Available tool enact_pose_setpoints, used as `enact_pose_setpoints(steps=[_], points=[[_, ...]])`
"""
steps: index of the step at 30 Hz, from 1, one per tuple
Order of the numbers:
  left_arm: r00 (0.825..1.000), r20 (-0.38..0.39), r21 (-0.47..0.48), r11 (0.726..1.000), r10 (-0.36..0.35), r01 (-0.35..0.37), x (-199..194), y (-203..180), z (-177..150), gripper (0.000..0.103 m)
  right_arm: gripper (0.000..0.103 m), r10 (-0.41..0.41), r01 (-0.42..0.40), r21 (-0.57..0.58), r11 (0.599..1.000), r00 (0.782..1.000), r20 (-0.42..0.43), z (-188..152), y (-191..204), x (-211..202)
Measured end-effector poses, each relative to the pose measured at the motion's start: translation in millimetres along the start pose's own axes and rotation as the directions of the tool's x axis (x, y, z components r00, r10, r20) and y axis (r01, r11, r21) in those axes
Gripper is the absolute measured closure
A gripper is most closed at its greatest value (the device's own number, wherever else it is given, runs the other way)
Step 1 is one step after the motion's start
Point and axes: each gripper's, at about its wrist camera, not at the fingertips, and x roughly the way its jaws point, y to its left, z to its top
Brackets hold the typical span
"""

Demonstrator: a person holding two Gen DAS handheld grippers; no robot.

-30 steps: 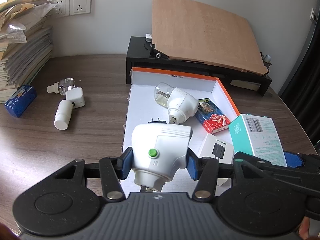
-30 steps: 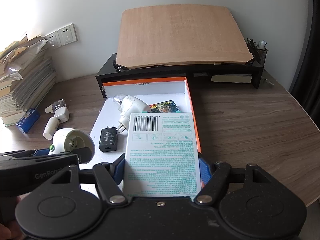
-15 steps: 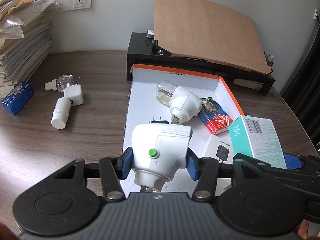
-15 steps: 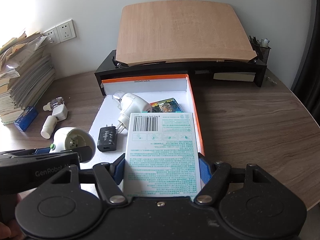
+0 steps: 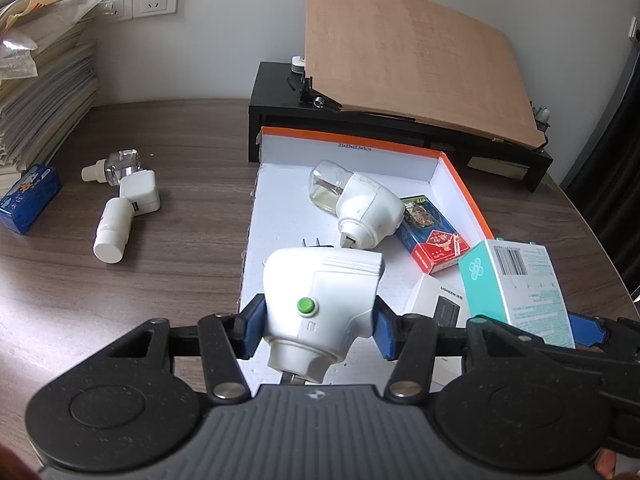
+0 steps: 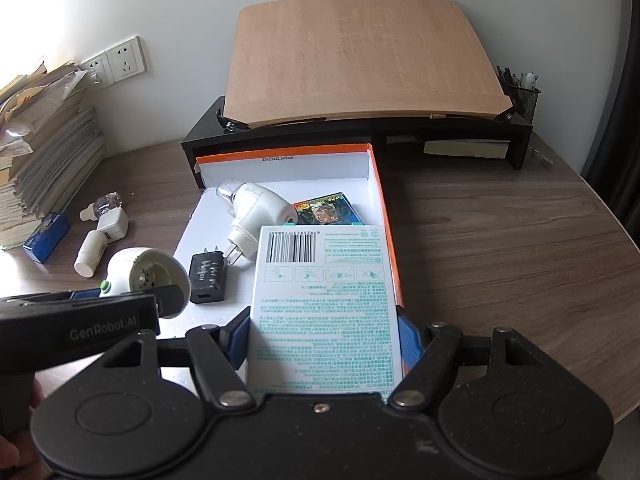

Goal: Organize rigid objects
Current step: 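Carry the white heater and teal box over the white tray box with both tools, then open the left tool dropping the heater while the right tool releases the teal box into the tray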

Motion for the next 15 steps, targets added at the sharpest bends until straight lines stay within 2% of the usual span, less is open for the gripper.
enact_pose_setpoints(steps=[15], points=[[1.000,0.008,0.015,1.000,-0.003,0.003,5.9,-4.5,8.5,0.049,0.019,-0.004,0.004,0.006,1.000,1.000,-0.008,-0.1,-3.6,2.7]])
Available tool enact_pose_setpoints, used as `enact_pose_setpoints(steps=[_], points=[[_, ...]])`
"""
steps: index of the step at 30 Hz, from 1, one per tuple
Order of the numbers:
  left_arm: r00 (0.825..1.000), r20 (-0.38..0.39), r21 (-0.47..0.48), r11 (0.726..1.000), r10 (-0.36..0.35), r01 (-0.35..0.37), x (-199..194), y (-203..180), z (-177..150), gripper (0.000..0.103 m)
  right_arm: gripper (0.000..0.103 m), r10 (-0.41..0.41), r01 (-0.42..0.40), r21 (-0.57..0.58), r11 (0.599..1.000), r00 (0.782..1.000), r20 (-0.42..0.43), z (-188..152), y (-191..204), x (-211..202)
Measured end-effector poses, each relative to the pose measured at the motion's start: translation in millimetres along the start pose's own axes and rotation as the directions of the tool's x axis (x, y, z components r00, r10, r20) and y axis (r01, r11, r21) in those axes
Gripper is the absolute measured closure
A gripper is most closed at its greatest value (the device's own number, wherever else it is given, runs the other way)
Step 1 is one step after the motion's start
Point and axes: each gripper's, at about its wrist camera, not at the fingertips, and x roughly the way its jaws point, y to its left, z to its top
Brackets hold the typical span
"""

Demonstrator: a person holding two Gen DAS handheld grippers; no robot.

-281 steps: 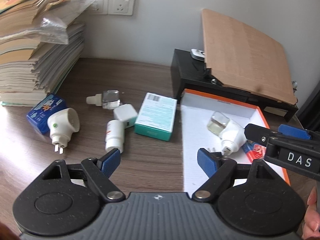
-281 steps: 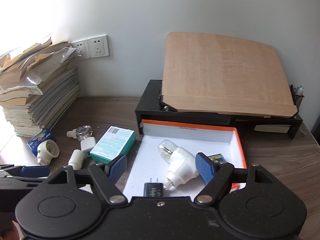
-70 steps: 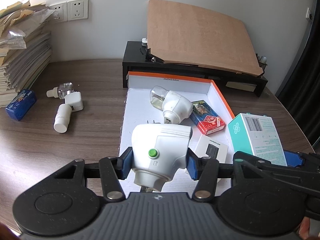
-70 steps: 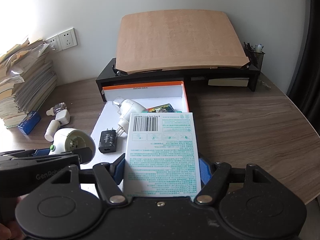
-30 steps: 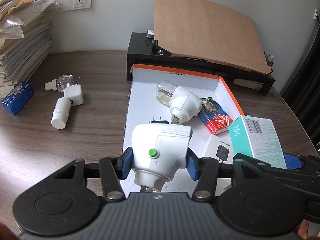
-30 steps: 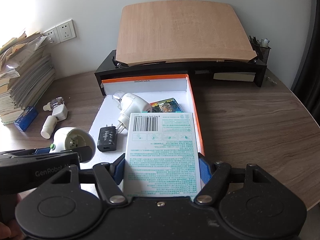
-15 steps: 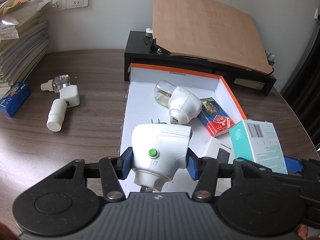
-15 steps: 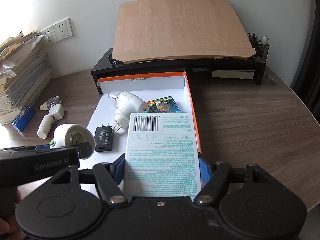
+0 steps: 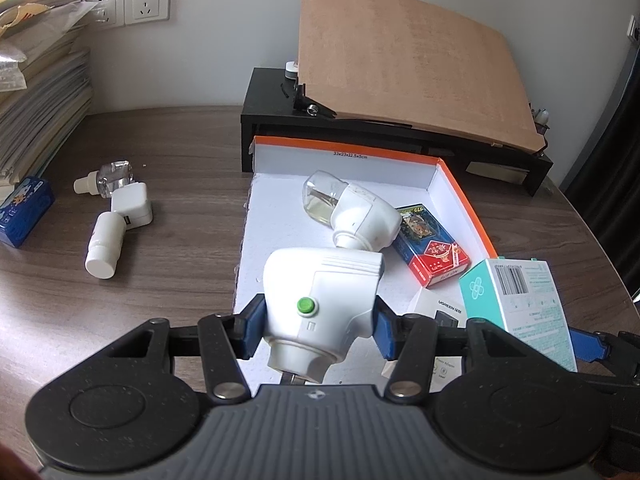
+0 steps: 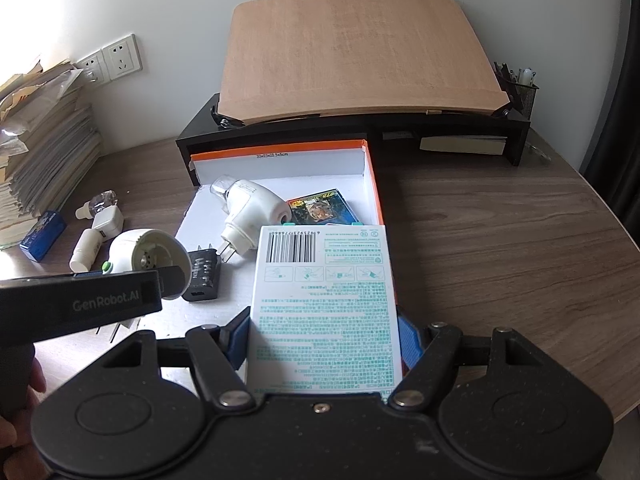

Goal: Organize rigid objects
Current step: 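Open the left tool dropping the heater while the right tool releases the teal box into the tray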

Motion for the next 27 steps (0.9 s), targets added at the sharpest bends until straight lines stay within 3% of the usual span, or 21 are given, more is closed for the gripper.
enact_pose_setpoints(steps=[16,24,27], points=[[1.000,0.002,0.018,1.000,-0.002,0.002,6,0,6,0.049,0.016,-0.003,0.003,-0.023,1.000,1.000,0.017,1,1,-2],[0.999,-0.002,0.054,0.997,-0.048,0.048,16,-10,11,0.050,0.016,-0.046,0.045,0.020,0.999,0.998,0.047,0,-10,-12],[0.997,0.012,0.066,0.995,-0.077,0.077,13,-15,12,0.046,0.016,-0.053,0.051,0.028,0.998,0.997,0.055,-1,-12,-15]])
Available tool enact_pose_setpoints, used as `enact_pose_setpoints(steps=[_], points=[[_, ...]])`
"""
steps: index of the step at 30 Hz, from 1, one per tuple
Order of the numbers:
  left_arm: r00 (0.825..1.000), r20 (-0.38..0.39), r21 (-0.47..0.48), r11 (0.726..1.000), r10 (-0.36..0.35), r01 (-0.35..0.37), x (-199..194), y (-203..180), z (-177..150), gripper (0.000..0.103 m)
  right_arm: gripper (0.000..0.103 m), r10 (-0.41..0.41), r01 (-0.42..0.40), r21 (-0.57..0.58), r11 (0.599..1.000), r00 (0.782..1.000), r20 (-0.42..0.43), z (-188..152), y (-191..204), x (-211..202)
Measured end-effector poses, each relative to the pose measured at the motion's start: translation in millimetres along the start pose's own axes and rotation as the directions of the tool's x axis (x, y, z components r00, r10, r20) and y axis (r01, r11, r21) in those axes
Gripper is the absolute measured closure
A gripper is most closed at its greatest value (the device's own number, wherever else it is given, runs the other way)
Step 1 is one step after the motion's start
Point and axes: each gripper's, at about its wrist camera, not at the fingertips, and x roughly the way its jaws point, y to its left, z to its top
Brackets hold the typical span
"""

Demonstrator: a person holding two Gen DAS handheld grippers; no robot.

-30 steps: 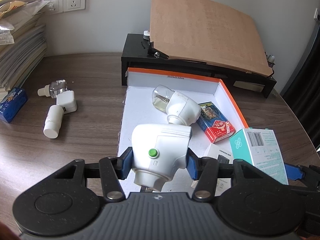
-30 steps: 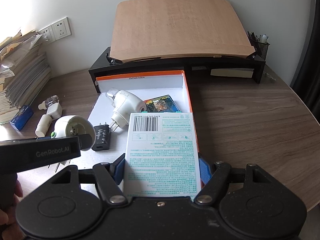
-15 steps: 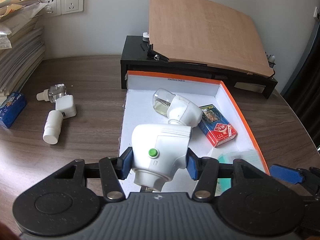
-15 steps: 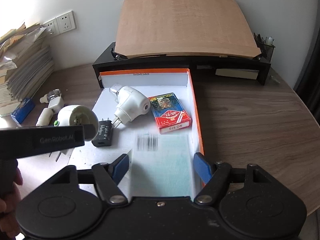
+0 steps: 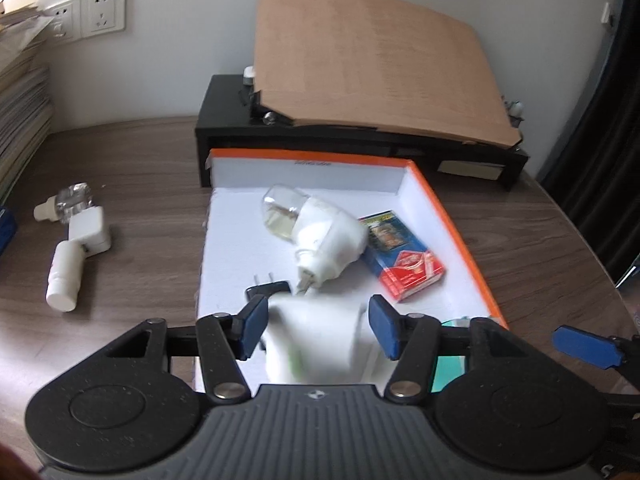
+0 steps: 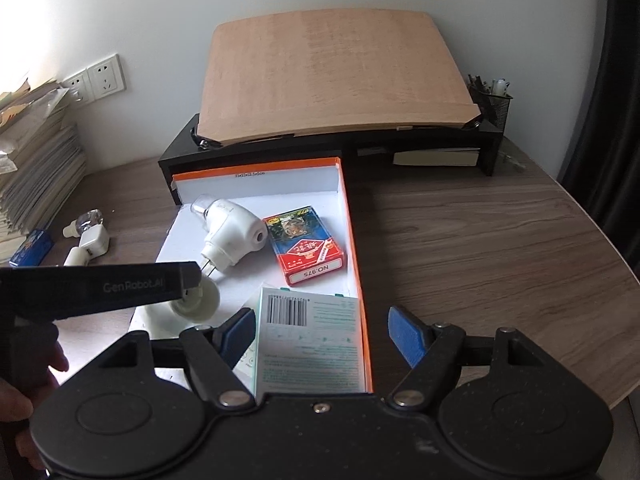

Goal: Organize rigid objects
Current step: 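Open the left tool dropping the heater while the right tool releases the teal box into the tray, then move the left tool to the blue box while the right tool approaches the pill bottle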

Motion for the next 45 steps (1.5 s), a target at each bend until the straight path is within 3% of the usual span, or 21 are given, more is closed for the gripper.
enact_pose_setpoints(steps=[8,14,32,45], points=[[1.000,0.024,-0.040,0.999,0.003,-0.002,-16,12,-1,0.040,0.016,-0.023,0.022,0.015,1.000,0.999,0.048,3,6,-10],[0.996,0.051,-0.087,0.994,0.066,-0.062,-37,41,0,0.037,0.016,0.025,-0.025,-0.006,1.000,0.998,0.057,6,31,-11],[0.955,0.008,-0.249,0.926,0.295,-0.284,-69,201,-1,0.035,0.016,0.195,-0.197,-0.134,0.971,0.980,-0.024,14,169,14],[0.931,0.008,-0.228,0.907,0.365,-0.354,-41,301,21,0.014,0.016,0.208,-0.217,-0.151,0.964,0.975,-0.077,23,243,49]])
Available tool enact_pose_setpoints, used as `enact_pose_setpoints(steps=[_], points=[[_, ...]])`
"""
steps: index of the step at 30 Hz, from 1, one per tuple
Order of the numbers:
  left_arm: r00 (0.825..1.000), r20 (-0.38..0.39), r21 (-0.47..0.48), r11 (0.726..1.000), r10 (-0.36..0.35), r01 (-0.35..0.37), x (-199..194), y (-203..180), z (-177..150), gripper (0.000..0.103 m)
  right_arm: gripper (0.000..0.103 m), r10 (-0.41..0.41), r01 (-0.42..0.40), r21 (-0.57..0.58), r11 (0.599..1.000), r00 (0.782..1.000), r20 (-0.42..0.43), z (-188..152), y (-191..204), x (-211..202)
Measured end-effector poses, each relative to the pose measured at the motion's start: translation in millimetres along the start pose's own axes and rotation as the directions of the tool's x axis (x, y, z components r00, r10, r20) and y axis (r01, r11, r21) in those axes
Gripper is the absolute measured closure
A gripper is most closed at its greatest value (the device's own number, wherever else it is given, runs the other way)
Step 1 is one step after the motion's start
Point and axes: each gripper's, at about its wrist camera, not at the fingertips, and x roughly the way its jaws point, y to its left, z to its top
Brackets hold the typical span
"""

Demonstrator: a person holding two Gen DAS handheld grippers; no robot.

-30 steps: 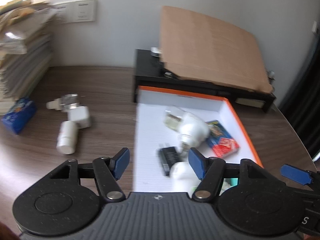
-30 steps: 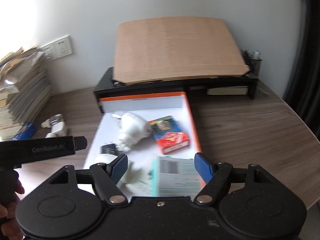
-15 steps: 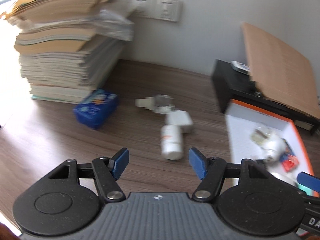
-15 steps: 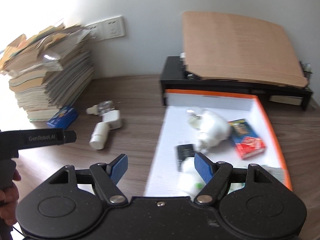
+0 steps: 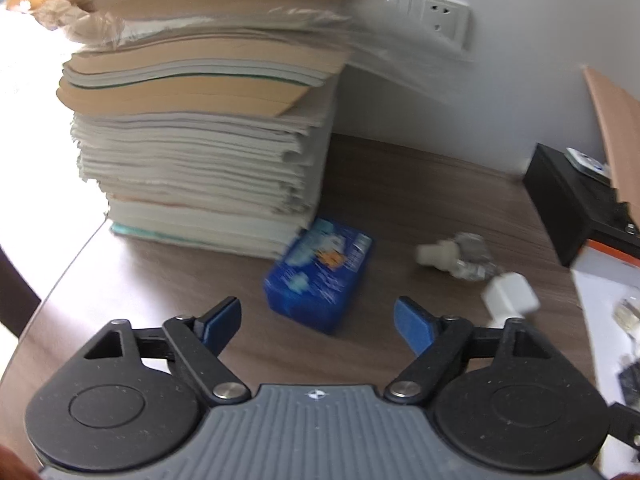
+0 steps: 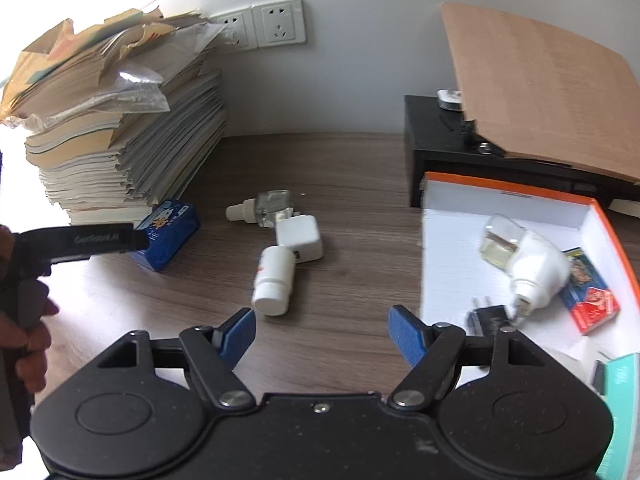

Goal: Organize rigid objects
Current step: 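Move the left tool to the blue box while the right tool approaches the pill bottle, then grasp the blue box with the left tool while the right tool grasps the white pill bottle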

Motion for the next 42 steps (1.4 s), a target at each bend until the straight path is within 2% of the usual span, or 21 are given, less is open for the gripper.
enact_pose_setpoints(steps=[6,10,20,22,23,24,27,28,29,34,42], points=[[0.999,-0.021,0.050,0.998,-0.043,0.044,37,10,13,0.008,0.016,-0.003,0.003,0.000,1.000,0.999,-0.033,6,20,26],[0.998,-0.040,0.103,0.993,-0.055,0.059,58,5,15,0.008,0.016,-0.007,0.007,0.006,1.000,0.999,-0.051,10,29,44],[0.994,-0.062,0.136,0.986,-0.089,0.097,88,-1,19,0.009,0.017,-0.021,0.024,0.037,0.999,0.996,-0.089,19,40,94],[0.995,-0.052,0.156,0.984,-0.084,0.091,87,-4,19,0.009,0.023,-0.035,0.038,0.033,0.999,0.994,-0.099,21,42,103],[0.996,-0.046,0.159,0.983,-0.083,0.089,85,-5,18,0.012,0.030,-0.032,0.036,0.035,0.999,0.993,-0.110,22,42,107],[0.996,-0.039,0.164,0.983,-0.076,0.081,83,-5,16,0.017,0.034,-0.032,0.036,0.037,0.999,0.993,-0.117,22,43,110],[0.996,-0.033,0.170,0.981,-0.083,0.087,80,-3,13,0.028,0.037,-0.053,0.054,0.007,0.999,0.993,-0.104,21,45,116],[0.996,-0.032,0.173,0.981,-0.088,0.092,78,-4,13,0.031,0.047,-0.058,0.058,-0.002,0.998,0.993,-0.100,21,46,116],[0.995,-0.031,0.176,0.980,-0.092,0.096,77,-5,13,0.039,0.063,-0.065,0.064,-0.009,0.998,0.994,-0.093,21,47,116],[0.994,-0.043,0.161,0.981,-0.101,0.106,65,-8,9,0.041,0.063,-0.063,0.061,-0.032,0.998,0.995,-0.071,20,45,107],[0.993,0.001,0.129,0.984,-0.120,0.119,27,-19,0,0.041,0.063,-0.039,0.038,-0.054,0.998,0.999,-0.016,21,37,67]])
